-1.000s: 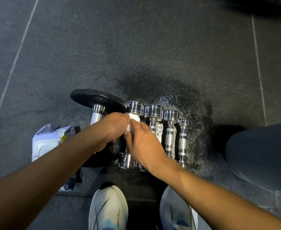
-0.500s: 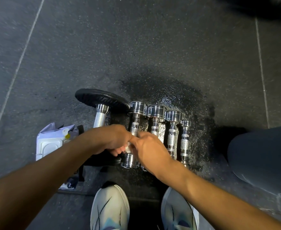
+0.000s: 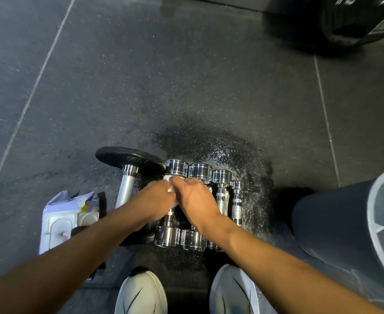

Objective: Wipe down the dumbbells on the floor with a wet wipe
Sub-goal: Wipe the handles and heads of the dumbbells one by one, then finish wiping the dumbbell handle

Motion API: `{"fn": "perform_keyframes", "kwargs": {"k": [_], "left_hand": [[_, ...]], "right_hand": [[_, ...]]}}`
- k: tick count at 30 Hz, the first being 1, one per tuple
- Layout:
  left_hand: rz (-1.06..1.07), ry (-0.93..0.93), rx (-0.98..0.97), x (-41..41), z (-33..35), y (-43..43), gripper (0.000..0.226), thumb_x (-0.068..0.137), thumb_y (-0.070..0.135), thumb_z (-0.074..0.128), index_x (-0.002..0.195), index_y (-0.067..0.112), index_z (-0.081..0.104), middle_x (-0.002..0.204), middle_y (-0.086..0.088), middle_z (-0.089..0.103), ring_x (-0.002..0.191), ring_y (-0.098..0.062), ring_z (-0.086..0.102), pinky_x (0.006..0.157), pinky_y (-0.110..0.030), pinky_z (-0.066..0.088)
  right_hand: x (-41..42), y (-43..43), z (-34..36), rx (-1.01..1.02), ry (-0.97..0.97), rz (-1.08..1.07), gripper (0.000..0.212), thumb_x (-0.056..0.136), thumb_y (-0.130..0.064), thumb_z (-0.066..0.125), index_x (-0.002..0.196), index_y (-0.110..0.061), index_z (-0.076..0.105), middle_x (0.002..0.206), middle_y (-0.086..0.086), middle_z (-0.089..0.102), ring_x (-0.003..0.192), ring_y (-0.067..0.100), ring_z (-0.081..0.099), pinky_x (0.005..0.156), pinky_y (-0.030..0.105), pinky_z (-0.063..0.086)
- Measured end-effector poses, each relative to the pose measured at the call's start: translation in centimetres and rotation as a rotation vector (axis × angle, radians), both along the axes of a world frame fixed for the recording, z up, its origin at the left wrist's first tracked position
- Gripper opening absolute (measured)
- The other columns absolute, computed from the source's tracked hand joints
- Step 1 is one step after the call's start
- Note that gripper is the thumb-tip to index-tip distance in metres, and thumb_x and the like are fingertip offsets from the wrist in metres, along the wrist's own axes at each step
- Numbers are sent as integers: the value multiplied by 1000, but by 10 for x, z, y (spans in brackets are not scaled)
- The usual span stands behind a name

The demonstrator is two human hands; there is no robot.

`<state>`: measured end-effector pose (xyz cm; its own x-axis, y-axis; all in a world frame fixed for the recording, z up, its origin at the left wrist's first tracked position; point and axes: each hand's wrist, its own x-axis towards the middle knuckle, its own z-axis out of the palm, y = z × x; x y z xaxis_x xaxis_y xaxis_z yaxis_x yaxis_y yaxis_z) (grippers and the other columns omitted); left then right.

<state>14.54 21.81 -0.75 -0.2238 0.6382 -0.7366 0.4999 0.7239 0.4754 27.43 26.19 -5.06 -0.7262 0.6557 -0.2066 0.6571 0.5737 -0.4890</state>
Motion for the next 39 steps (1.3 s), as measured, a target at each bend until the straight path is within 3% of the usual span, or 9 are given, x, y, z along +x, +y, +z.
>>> {"fn": "perform_keyframes", "kwargs": {"k": [4,9,12,16,19,26,31,35,39], "left_hand": [[13,59,48,6,-9,-9,41,102,28,45,142,21,49,130,-5,48,104,-25,61,86,-41,55],[159,7,194,6,-6,-7,16,100,24,47,110,30,58,115,-9,58,79,-18,58,66,-32,46],[268,-57,326,3,13,0,15,99,27,49,99,36,62,104,-2,63,82,-18,65,72,-42,56],[395,-189,490,-2,59,12,5,93,23,67,95,27,66,93,2,72,88,-19,71,77,-36,58],[359,-248,592,-6,100,22,27,88,13,76,106,25,61,104,-2,69,90,-20,71,82,-41,60],[226,-245,721,3,225,38,28,81,23,83,105,19,69,94,2,76,79,-15,70,68,-31,56],[166,-243,735,20,295,38,23,81,11,82,101,13,70,100,-3,75,86,-23,69,78,-40,58],[82,-224,790,45,335,36,21,84,20,81,100,12,70,87,-5,77,81,-18,69,75,-39,57],[6,-190,817,78,359,43,19,87,25,78,100,14,70,82,-6,76,72,-13,65,67,-34,50]], "right_hand": [[0,2,-4,35,77,-32,38,86,18,59,107,-13,63,74,0,60,64,22,56,68,35,61],[5,5,13,-120,354,-185,20,99,-4,60,110,-17,72,79,-4,70,69,12,65,72,30,59],[12,17,34,-361,476,-381,20,102,-18,60,118,-27,68,86,-10,71,75,4,64,75,29,57],[19,34,82,-608,696,-457,16,98,-10,67,113,-15,63,90,10,69,77,12,59,76,32,53],[22,46,126,-690,802,-451,18,96,-7,69,114,-9,65,90,9,72,78,16,62,75,34,53],[35,59,230,-735,1024,-433,22,94,2,68,116,6,63,92,19,67,83,29,58,61,24,54],[65,52,291,-704,1094,-427,22,93,5,68,114,7,63,85,9,64,73,19,61,62,24,55],[93,47,325,-692,1146,-412,26,95,3,66,121,3,62,99,18,69,84,29,64,67,28,58],[129,42,350,-594,1091,-399,36,93,1,69,128,-8,65,107,12,69,83,12,64,65,24,53]]}}
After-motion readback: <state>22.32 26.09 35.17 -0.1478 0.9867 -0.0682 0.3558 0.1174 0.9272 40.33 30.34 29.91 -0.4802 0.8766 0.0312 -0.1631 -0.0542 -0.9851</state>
